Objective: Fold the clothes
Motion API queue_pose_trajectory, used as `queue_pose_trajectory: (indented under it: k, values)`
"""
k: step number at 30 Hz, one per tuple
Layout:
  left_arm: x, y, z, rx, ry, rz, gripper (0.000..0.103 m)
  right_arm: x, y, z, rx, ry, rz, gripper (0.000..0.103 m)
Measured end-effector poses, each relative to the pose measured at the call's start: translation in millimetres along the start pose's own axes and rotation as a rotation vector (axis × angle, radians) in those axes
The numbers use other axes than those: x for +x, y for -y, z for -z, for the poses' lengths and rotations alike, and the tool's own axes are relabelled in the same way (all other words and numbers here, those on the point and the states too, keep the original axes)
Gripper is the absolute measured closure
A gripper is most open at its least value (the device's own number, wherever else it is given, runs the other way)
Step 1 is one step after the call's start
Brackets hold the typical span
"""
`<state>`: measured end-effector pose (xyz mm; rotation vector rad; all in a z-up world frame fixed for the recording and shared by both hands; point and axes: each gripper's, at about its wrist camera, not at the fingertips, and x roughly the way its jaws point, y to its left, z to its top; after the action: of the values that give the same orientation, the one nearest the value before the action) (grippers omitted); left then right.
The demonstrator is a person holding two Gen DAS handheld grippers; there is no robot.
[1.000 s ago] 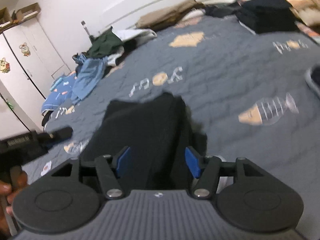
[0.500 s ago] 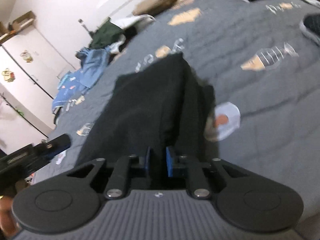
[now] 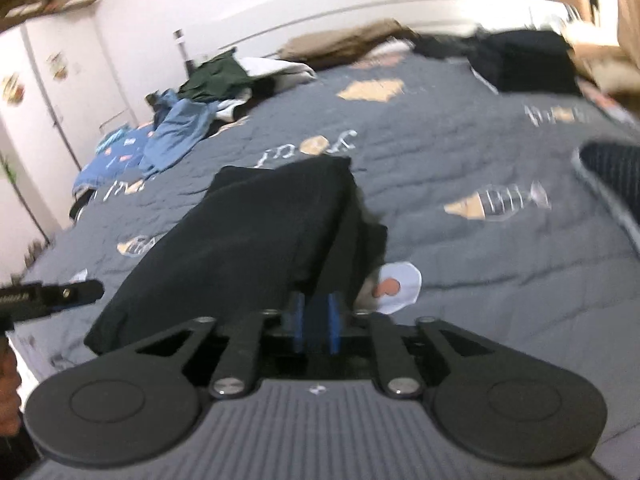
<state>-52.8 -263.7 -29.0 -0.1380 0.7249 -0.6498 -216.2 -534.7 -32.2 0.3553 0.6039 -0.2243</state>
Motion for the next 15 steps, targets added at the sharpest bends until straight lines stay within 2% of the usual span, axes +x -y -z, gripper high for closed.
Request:
queue_pose_trajectory:
  k: [2, 6, 8, 13, 15]
  values:
    - [-2.1, 2.7, 1.1, 0.031, 0.008, -0.018, 0.055, -2.1, -5.1, 2.9, -0.018, 0.014, -0.013, 0.053]
    - [-2.8, -7.1, -1.4, 0.013, -0.004, -0.034, 0.049, -3.1, -6.3, 4.6, -0.020, 0.031, -0.047, 0.036]
    - [-3.2, -12.2, -2.7, 0.004, -0.010, -0.042, 0.041, -1.2, -2.2, 3.3, 0.010, 0.031, -0.035, 0.026]
    - [0.4, -26.8, -6.7, -0.031, -0.018, -0.056, 0.033, 10.1, 9.6, -1.5, 0.092, -0.077, -0.048, 0.025]
    - [3.2, -29.4, -6.7, -0.046, -0.026, -0.057, 0.033, 16.3, 14.0, -0.6, 0.135, -0.128, -0.052, 0.025]
